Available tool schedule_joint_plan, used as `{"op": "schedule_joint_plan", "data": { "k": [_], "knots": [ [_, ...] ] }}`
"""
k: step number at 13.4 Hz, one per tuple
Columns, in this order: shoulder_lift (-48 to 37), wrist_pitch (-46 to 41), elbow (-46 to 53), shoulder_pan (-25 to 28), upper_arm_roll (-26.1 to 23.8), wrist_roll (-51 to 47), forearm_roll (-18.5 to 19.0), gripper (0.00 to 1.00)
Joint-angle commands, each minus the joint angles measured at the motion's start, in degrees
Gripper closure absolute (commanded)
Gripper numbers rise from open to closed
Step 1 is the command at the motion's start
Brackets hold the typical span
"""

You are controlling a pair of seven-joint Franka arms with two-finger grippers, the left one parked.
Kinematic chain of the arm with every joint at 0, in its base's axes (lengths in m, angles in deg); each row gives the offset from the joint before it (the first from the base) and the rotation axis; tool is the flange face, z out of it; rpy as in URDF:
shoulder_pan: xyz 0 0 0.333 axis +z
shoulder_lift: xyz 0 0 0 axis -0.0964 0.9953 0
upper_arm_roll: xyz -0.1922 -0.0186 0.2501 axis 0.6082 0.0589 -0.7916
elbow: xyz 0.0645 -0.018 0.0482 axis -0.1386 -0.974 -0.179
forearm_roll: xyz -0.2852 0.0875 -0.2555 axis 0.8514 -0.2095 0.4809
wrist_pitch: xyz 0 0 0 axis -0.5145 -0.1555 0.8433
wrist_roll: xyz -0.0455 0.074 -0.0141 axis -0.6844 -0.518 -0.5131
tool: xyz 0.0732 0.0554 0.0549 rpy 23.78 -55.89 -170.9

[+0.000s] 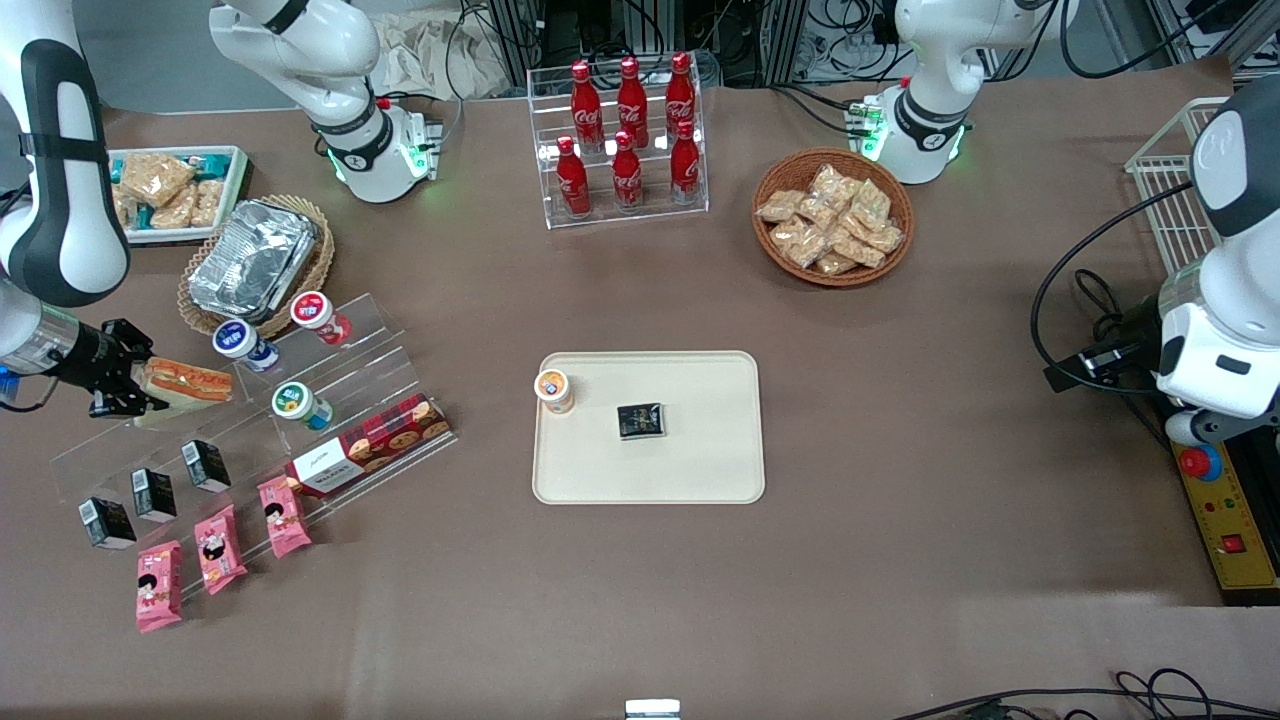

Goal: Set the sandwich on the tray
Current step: 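Close the right gripper on the wrapped triangular sandwich, then lift the sandwich off the stand and carry it over the cream tray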

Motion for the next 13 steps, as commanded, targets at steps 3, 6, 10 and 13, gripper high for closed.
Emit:
{"op": "schedule_joint_plan", "data": {
  "k": [3, 6, 10, 13],
  "knots": [
    [-1.37, 0.47, 1.02, 0.15, -0.47, 8.94, -0.69, 0.74],
    [-3.13, -3.04, 4.88, -0.38, -0.29, 14.06, -0.77, 0.75],
    [-2.51, -14.45, 14.98, 0.14, -0.38, 19.42, -0.60, 0.94],
    [-2.51, -19.91, 19.74, 2.94, -0.65, 19.52, -0.77, 1.00]
  ]
}}
